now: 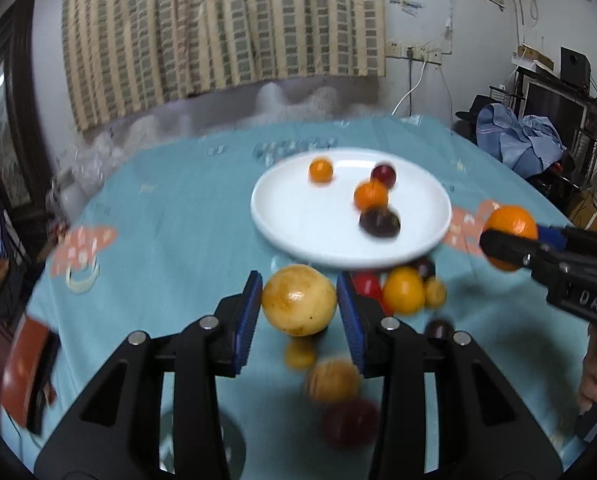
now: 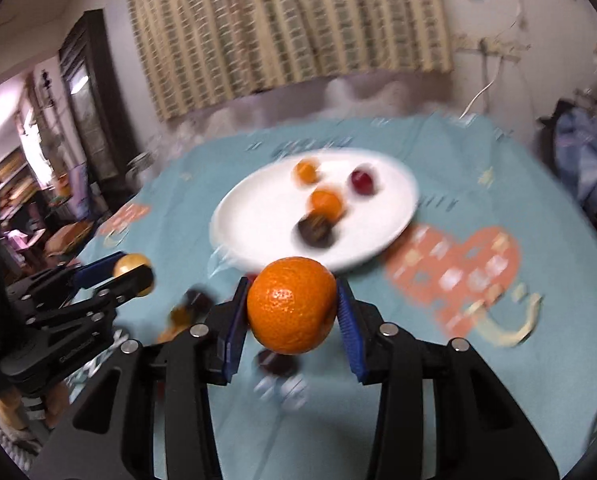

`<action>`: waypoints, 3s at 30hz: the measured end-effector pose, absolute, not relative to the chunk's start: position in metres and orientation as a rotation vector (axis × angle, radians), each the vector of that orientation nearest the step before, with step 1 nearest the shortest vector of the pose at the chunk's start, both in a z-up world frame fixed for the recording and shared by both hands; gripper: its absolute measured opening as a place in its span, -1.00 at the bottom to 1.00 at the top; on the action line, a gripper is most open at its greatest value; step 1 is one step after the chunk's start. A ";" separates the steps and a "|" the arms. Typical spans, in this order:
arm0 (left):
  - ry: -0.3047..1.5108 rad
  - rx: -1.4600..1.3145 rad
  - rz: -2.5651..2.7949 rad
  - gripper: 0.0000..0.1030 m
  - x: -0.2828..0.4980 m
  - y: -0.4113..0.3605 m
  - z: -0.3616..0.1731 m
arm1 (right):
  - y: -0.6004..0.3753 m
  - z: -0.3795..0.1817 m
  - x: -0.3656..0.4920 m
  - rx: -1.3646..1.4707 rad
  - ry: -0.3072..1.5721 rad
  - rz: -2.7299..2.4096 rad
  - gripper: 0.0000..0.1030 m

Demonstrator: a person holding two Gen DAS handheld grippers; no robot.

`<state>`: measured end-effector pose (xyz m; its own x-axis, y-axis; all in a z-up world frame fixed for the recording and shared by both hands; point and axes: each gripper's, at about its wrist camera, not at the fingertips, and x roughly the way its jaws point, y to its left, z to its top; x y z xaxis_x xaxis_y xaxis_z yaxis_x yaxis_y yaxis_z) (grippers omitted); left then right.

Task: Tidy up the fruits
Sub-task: 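Place both held fruits on the white plate and open both tools, then grasp a red plum with the left tool while the right tool grasps a dark plum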

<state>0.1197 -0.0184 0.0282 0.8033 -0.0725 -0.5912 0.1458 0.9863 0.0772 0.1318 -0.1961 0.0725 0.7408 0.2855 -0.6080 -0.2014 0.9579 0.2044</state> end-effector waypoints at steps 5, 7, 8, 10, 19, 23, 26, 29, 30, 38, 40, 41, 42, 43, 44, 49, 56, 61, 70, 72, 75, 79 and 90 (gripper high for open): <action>0.653 0.076 -0.130 -0.24 0.174 -0.033 0.031 | -0.203 0.075 0.182 0.143 0.682 0.224 -0.18; 0.678 0.055 -0.120 -0.24 0.196 -0.036 0.022 | -0.204 0.061 0.202 0.172 0.700 0.217 -0.18; 0.688 0.045 -0.115 -0.24 0.204 -0.035 0.017 | -0.205 0.054 0.210 0.188 0.710 0.215 -0.18; 0.727 0.028 -0.115 -0.23 0.220 -0.034 0.005 | -0.208 0.038 0.227 0.233 0.731 0.226 -0.16; 0.676 -0.019 -0.086 0.40 0.211 -0.013 0.011 | -0.210 0.070 0.200 0.213 0.586 0.210 0.59; 0.639 0.019 -0.036 0.48 0.183 -0.003 0.020 | -0.207 0.097 0.165 0.228 0.565 0.283 0.72; 0.618 0.028 0.005 0.58 0.150 0.007 0.020 | -0.201 0.096 0.140 0.189 0.569 0.282 0.83; 0.629 0.018 0.012 0.65 0.114 0.014 0.011 | -0.201 0.079 0.115 0.164 0.583 0.257 0.83; 0.637 0.023 0.020 0.67 0.100 0.015 0.006 | -0.203 0.070 0.107 0.163 0.609 0.256 0.83; 0.642 0.082 -0.033 0.72 0.041 0.000 -0.007 | -0.211 0.058 0.089 0.179 0.648 0.239 0.83; 0.686 0.074 -0.056 0.72 0.045 -0.001 -0.013 | -0.215 0.057 0.091 0.189 0.652 0.230 0.83; 0.702 0.077 -0.062 0.72 0.047 -0.002 -0.016 | -0.216 0.056 0.093 0.196 0.659 0.227 0.83; 0.716 0.085 -0.077 0.72 0.047 -0.005 -0.019 | -0.218 0.055 0.095 0.208 0.671 0.225 0.83; 0.721 0.093 -0.083 0.72 0.047 -0.007 -0.020 | -0.218 0.054 0.096 0.218 0.680 0.224 0.83; 0.721 0.101 -0.088 0.72 0.047 -0.009 -0.021 | -0.220 0.052 0.096 0.227 0.686 0.223 0.83; 0.733 0.143 -0.112 0.72 0.048 -0.021 -0.027 | -0.221 0.049 0.098 0.245 0.707 0.222 0.83; 0.757 0.137 -0.104 0.70 0.054 -0.022 -0.032 | -0.217 0.046 0.097 0.226 0.717 0.225 0.83; 0.769 0.084 -0.140 0.46 0.057 -0.018 -0.032 | -0.216 0.044 0.098 0.221 0.726 0.222 0.83; 0.832 0.050 -0.214 -0.18 0.059 -0.021 -0.040 | -0.208 0.040 0.100 0.180 0.742 0.236 0.83; 0.819 0.032 -0.190 -0.18 0.059 -0.015 -0.036 | -0.201 0.037 0.100 0.145 0.747 0.247 0.83; 0.767 0.020 -0.111 -0.18 0.056 -0.002 -0.027 | -0.180 0.030 0.097 0.027 0.755 0.255 0.82; 0.759 -0.005 -0.079 -0.18 0.058 0.009 -0.023 | -0.164 0.017 0.099 -0.036 0.793 0.298 0.55; 0.767 0.003 -0.090 -0.18 0.061 0.008 -0.024 | -0.149 0.000 0.107 -0.071 0.851 0.339 -0.02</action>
